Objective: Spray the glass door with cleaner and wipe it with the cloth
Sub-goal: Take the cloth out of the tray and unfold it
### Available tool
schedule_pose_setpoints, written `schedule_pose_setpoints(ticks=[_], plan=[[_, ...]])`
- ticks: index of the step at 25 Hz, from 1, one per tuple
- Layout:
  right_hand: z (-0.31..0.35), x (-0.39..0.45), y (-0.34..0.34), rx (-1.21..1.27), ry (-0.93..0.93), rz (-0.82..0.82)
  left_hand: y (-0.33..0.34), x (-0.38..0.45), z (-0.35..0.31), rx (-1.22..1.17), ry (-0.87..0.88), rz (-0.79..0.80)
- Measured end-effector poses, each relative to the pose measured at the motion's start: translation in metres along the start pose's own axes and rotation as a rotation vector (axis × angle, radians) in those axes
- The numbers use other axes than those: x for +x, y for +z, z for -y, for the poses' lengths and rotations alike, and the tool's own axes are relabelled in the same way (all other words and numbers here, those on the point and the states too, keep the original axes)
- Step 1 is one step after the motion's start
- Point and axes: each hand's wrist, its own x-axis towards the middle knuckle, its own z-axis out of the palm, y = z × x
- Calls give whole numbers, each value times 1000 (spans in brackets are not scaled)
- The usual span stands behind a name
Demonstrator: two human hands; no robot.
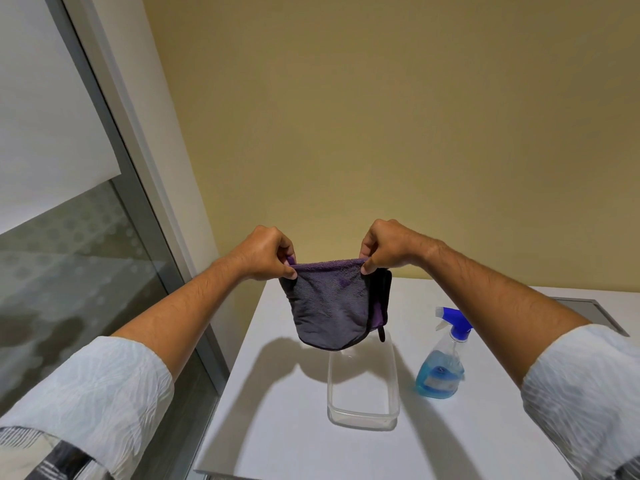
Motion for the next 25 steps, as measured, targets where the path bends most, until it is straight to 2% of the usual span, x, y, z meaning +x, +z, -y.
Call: schedule_pose_setpoints(ticks=[5, 10, 17, 25], plan=[[9, 4, -6, 79, 87, 76, -7, -5, 4, -48, -30, 28], [14, 1, -15, 162, 58, 136, -19, -22, -3, -83, -81, 15], [31, -13, -33, 189, -97, 216, -39, -79, -34, -121, -244, -72], [90, -55, -29, 167, -351, 301, -60, -198, -73, -66, -455, -250]])
